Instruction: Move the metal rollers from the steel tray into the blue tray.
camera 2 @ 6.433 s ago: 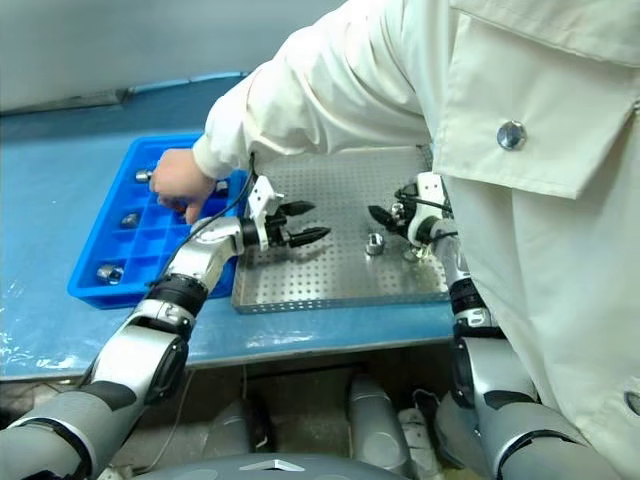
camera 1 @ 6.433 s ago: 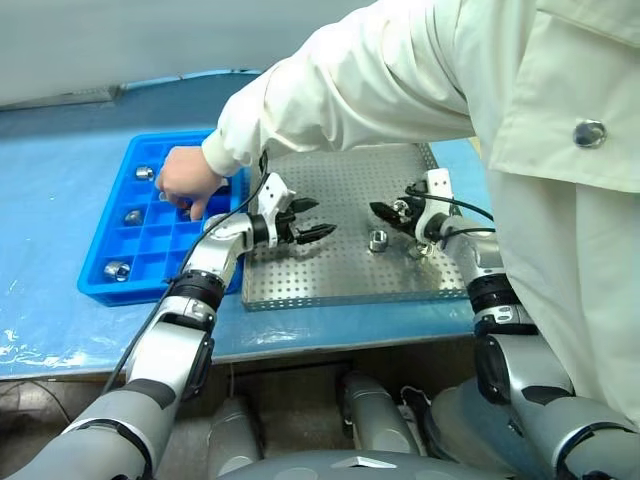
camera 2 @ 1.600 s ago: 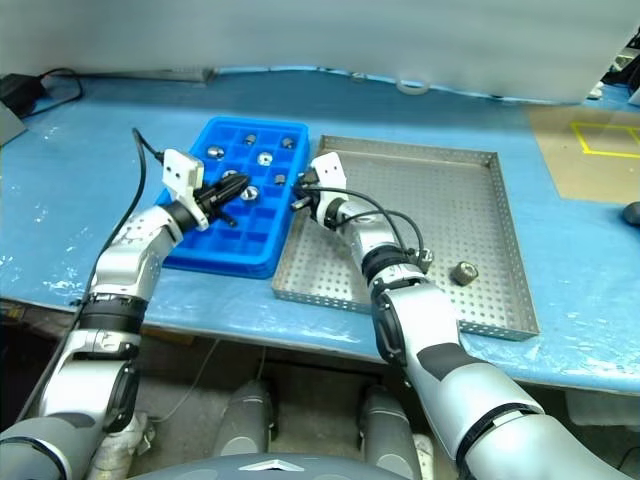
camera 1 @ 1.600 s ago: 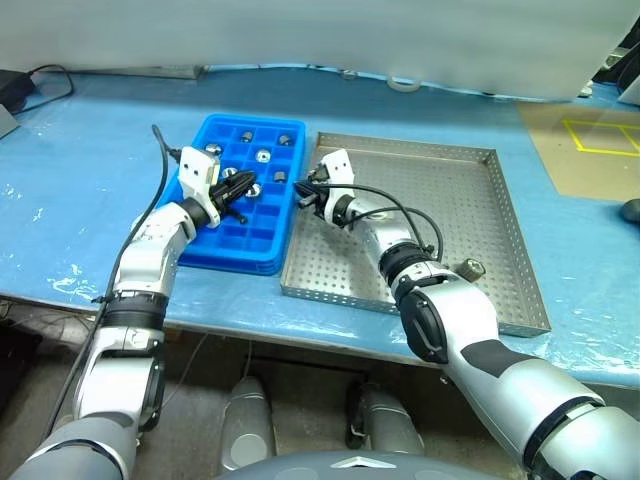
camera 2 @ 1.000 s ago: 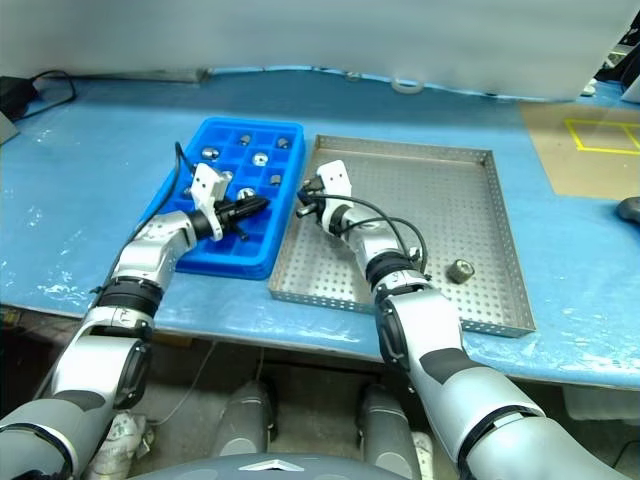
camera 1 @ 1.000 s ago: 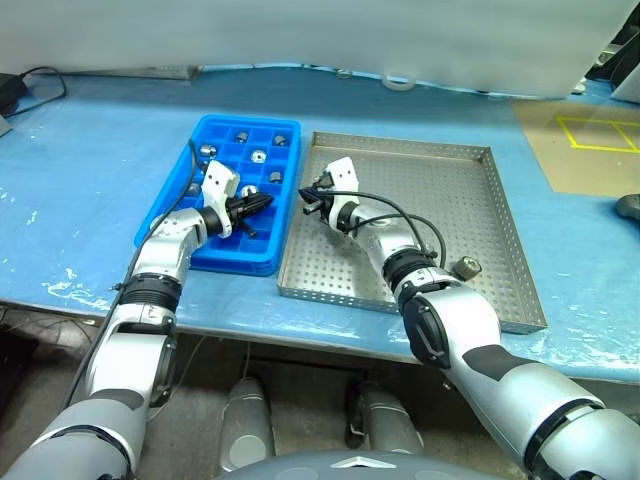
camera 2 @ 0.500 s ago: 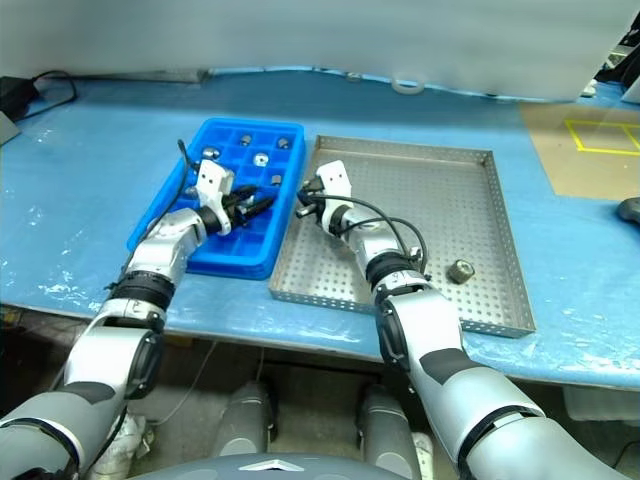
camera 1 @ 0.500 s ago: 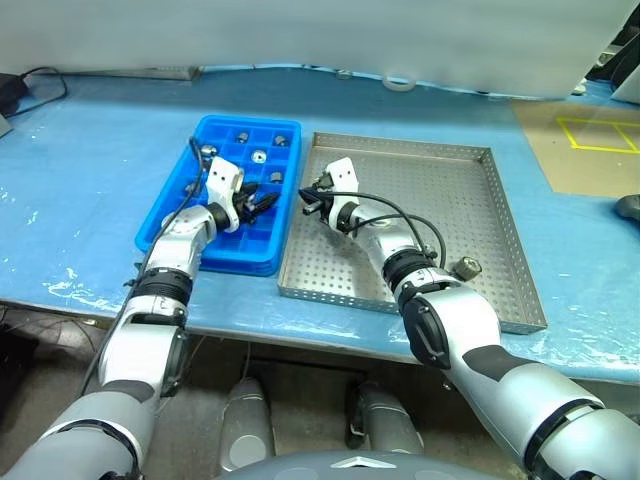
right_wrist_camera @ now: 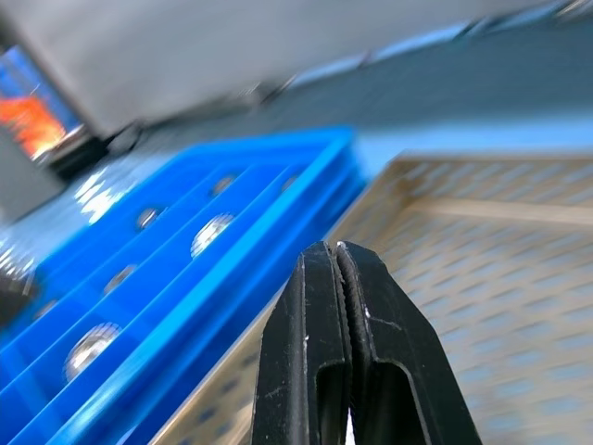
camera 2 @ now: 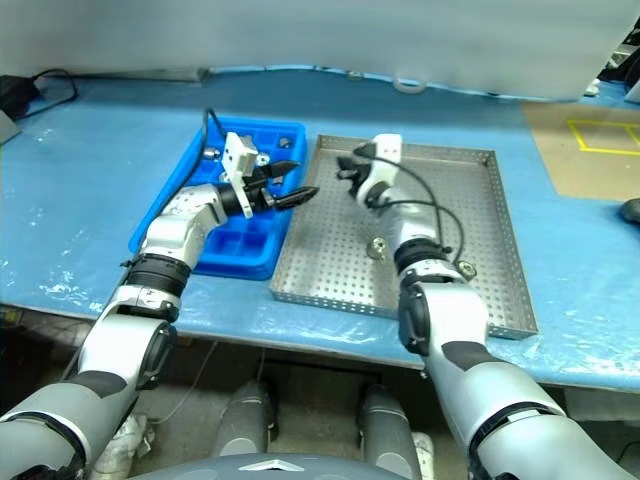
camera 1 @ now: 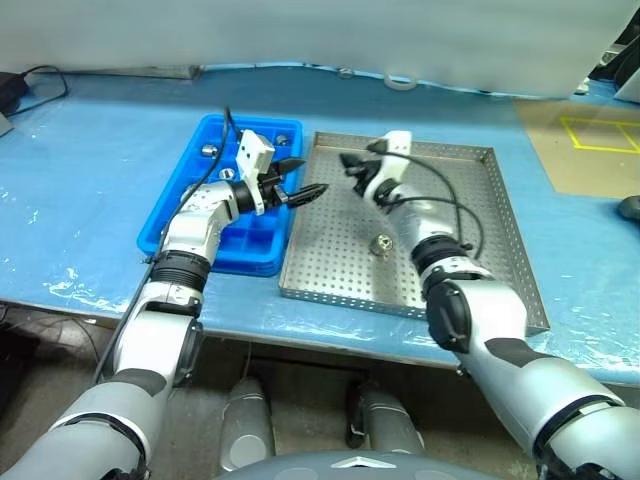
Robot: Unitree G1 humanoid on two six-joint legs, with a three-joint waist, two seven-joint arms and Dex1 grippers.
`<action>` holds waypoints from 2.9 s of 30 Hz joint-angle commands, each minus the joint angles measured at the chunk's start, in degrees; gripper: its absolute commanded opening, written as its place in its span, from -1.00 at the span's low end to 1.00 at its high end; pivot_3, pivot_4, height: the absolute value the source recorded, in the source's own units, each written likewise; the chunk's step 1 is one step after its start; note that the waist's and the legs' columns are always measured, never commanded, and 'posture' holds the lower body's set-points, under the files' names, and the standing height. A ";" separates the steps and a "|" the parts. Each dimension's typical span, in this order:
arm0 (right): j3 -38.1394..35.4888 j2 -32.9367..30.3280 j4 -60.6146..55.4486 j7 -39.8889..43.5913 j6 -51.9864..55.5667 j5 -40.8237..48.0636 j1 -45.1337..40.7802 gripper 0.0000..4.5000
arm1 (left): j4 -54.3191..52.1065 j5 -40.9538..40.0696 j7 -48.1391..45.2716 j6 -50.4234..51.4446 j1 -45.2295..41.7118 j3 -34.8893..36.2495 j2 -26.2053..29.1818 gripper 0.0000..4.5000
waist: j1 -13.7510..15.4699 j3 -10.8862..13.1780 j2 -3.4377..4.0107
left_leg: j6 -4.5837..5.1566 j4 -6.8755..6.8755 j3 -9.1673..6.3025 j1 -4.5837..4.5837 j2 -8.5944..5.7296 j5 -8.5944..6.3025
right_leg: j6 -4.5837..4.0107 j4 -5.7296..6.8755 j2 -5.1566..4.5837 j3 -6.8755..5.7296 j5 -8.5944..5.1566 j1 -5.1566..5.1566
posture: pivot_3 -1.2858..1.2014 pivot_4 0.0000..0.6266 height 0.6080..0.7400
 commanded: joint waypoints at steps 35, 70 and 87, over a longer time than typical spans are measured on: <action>7.43 -3.87 -33.93 4.18 12.69 5.11 17.51 -1.00 | 9.57 -0.38 8.18 -5.03 -1.25 9.90 -8.31 -0.15 | -12.66 0.01 -0.04 | 1.64 0.38 0.08 0.04 -0.90 -0.75 | 0.60 -1.79 -0.84 0.00 0.49 1.20 | -0.25 -0.52 1.00; 15.77 10.81 -7.47 21.93 -2.14 -1.77 -1.06 0.59 | -34.70 -5.20 35.20 15.73 30.57 18.10 6.86 -0.15 | 1.31 0.07 -0.02 | 0.02 -0.35 -0.09 0.10 0.14 -0.17 | 0.20 -1.02 0.00 -0.36 0.23 0.55 | 0.02 -0.52 1.00; 14.16 5.99 -9.25 18.00 -1.79 -2.15 0.98 0.61 | -39.20 -15.38 22.27 20.14 25.37 16.67 10.65 0.57 | 0.52 0.02 0.07 | -0.03 -0.47 0.01 0.35 0.10 -0.14 | 0.17 -0.92 0.01 -0.19 0.21 0.63 | -0.02 -0.52 1.00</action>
